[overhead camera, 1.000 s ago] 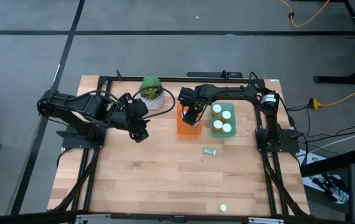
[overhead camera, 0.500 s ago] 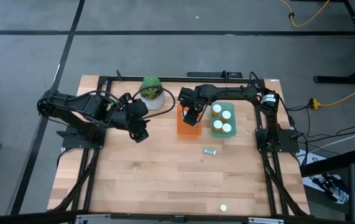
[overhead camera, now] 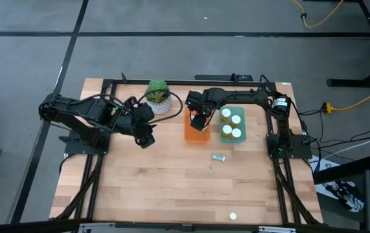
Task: Pick and place medicine bottles into bin by pill shape (circle, oval)
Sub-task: Put the small pink bottle into the orange bin
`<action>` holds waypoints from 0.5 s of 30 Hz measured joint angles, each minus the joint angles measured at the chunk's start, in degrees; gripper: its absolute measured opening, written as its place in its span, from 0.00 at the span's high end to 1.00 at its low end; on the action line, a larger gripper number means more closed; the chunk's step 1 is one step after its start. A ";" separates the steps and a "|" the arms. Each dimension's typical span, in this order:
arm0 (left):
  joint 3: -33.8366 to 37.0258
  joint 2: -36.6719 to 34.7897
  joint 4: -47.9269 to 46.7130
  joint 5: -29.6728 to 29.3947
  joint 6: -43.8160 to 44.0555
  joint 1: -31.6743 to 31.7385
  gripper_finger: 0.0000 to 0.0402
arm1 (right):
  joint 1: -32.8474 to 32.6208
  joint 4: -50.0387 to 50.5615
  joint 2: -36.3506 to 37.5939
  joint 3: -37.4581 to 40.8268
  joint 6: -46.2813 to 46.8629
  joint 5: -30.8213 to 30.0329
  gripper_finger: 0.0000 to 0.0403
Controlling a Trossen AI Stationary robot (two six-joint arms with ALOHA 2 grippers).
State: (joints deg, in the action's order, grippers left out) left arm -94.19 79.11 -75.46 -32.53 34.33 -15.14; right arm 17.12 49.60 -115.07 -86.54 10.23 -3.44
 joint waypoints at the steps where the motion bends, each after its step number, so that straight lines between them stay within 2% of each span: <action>1: 0.00 0.00 0.00 0.00 0.00 0.01 0.53 | 0.00 -0.04 0.00 0.00 0.01 0.00 0.59; 6: 0.00 0.00 0.00 0.02 0.00 0.00 0.53 | 0.00 -0.04 0.00 0.00 0.02 0.00 0.55; 15: 0.00 0.00 0.00 0.02 -0.02 -0.01 0.53 | 0.00 0.83 0.00 0.00 0.21 0.55 0.55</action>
State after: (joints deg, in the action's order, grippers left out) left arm -94.19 79.11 -75.46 -32.51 34.31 -15.16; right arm 17.12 50.43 -115.07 -86.54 10.44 -2.90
